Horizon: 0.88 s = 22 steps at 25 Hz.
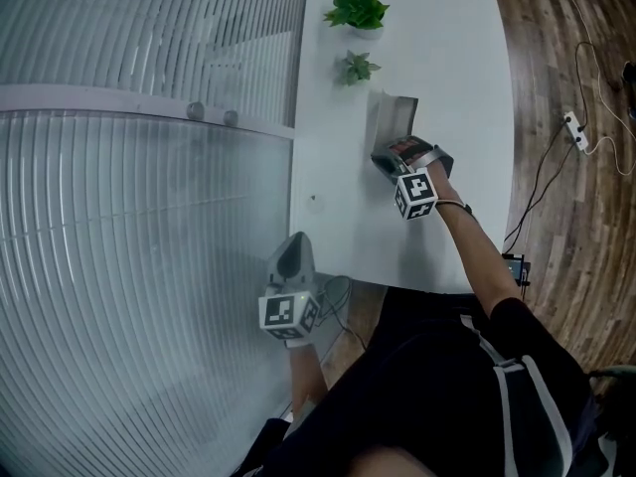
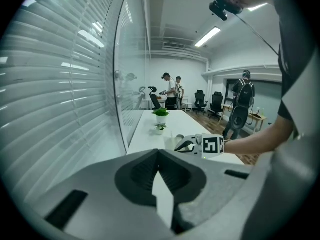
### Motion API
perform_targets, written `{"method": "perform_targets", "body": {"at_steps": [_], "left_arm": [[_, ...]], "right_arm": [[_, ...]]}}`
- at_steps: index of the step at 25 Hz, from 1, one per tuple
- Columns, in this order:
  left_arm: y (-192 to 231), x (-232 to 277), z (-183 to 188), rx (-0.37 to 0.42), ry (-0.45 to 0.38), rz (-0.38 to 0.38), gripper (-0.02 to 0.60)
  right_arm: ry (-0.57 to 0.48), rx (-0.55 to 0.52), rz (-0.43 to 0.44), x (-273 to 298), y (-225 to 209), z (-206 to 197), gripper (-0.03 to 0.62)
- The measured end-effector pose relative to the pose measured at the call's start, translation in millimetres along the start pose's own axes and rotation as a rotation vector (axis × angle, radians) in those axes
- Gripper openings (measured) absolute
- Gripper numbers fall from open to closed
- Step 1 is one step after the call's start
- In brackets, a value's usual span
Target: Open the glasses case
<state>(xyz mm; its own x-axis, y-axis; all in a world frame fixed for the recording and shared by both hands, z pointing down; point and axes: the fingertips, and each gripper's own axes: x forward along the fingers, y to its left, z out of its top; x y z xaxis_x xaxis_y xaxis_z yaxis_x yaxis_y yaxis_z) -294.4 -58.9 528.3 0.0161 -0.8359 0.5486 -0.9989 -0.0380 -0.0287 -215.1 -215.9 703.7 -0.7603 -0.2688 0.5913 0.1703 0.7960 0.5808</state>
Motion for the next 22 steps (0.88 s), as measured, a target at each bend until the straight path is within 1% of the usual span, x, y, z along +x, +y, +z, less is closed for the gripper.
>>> {"method": "perform_targets", "body": {"at_steps": [2, 4, 7, 10, 12, 14, 16, 18, 20, 22], "left_arm": [[3, -2, -4, -0.010, 0.008, 0.008, -0.002], [6, -3, -7, -0.016, 0.012, 0.016, -0.002], [7, -1, -6, -0.017, 0.006, 0.017, -0.002], [4, 0, -1, -0.016, -0.009, 0.013, -0.002], [0, 2, 6, -0.011, -0.023, 0.008, -0.002], [-4, 11, 18, 0.003, -0.056, -0.007, -0.002], [-8, 21, 35, 0.024, -0.103, -0.024, -0.002], [-11, 27, 51, 0.044, -0.143, -0.034, -0.002], [-13, 27, 61, 0.062, -0.168, -0.036, -0.002], [-11, 28, 74, 0.083, -0.192, -0.029, -0.002]], "right_arm": [[-0.002, 0.011, 0.031, 7, 8, 1, 0.038], [-0.016, 0.018, 0.040, 9, 10, 6, 0.035], [-0.041, 0.050, 0.012, -1, -4, 9, 0.035], [-0.085, 0.095, -0.042, -27, -34, 17, 0.035], [-0.130, 0.153, -0.094, -55, -64, 23, 0.035], [-0.179, 0.241, -0.178, -89, -101, 21, 0.035], [-0.242, 0.365, -0.278, -126, -141, 11, 0.035], [-0.311, 0.510, -0.364, -163, -172, -5, 0.035], [-0.327, 0.604, -0.425, -193, -187, -25, 0.035], [-0.310, 0.643, -0.463, -218, -191, -45, 0.035]]}}
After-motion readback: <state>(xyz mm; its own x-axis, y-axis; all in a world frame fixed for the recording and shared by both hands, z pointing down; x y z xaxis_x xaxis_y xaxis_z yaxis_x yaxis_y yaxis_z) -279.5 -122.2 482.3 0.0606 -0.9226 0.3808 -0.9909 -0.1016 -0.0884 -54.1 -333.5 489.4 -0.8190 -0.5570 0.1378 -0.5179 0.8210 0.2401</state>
